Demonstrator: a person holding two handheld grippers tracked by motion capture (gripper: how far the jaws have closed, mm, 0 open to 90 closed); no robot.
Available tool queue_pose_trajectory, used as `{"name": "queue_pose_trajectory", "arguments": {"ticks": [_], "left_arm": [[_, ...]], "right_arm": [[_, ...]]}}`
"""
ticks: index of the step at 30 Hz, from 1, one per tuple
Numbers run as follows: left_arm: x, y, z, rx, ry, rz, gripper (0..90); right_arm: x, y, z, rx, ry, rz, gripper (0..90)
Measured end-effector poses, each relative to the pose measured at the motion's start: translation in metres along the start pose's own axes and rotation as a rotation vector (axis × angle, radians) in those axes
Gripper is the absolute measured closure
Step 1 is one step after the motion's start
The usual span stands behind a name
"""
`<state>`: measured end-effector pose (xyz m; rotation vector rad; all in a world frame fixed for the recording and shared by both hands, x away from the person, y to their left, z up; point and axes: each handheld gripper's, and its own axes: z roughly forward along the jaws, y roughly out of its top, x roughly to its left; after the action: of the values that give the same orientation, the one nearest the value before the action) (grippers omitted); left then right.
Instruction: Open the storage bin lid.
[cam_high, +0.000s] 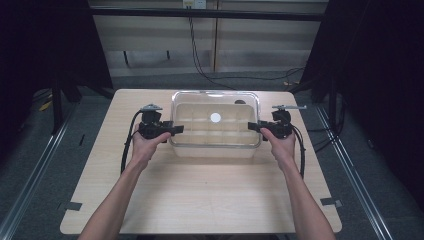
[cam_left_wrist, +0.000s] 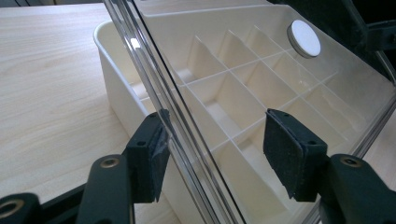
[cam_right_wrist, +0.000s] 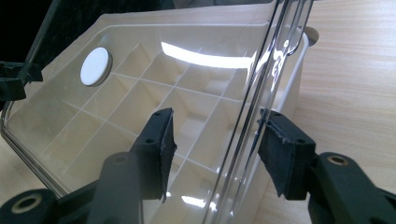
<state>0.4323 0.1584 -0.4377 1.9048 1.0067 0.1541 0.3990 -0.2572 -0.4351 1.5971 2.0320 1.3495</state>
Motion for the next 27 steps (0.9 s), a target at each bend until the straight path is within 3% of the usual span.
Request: {"name": "queue_pose_trajectory", "arguments": {"ticks": [16, 27], "left_arm": [[-0.003, 0.004, -0.013, -0.028, -0.005, 0.024, 52.5], [-0.006, 0.005, -0.019, -0.047, -0.006, 0.021, 56.4]], "right_arm": [[0.004, 0.005, -0.016, -0.037, 0.005, 0.038, 60.9], [0.007, 0.007, -0.025, -0.039, 0.008, 0.014, 64.0]]}}
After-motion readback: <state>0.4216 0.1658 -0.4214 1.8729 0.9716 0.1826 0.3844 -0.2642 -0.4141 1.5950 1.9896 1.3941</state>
